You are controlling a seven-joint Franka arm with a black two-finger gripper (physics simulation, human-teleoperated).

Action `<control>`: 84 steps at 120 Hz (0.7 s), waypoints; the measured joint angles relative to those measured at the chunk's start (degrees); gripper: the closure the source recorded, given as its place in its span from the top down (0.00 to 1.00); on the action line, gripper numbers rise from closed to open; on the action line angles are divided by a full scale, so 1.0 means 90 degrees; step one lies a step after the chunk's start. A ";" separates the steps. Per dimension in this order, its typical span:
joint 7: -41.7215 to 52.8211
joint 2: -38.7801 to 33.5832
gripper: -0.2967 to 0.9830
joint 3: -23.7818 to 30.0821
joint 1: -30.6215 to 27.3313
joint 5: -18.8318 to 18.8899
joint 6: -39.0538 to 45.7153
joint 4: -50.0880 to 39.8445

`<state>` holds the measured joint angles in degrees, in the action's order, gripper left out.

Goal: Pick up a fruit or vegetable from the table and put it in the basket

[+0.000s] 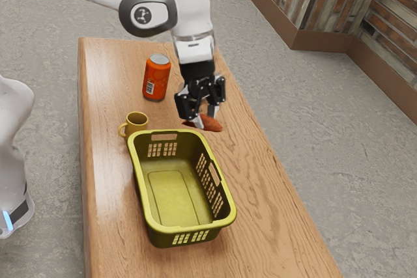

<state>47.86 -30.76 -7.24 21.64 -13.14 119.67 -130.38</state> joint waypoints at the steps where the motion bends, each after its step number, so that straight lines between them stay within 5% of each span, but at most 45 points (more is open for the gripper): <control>1: -0.0029 -0.0038 0.37 0.0010 0.0007 0.0000 -0.0001 -0.0036; 66: -0.1372 0.0048 0.37 0.0200 0.0314 -0.0216 0.0012 -0.0651; 84: -0.1538 0.0087 0.63 0.0208 0.0219 -0.0324 -0.0031 -0.0637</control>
<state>34.03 -29.98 -5.37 23.61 -16.06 119.39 -136.11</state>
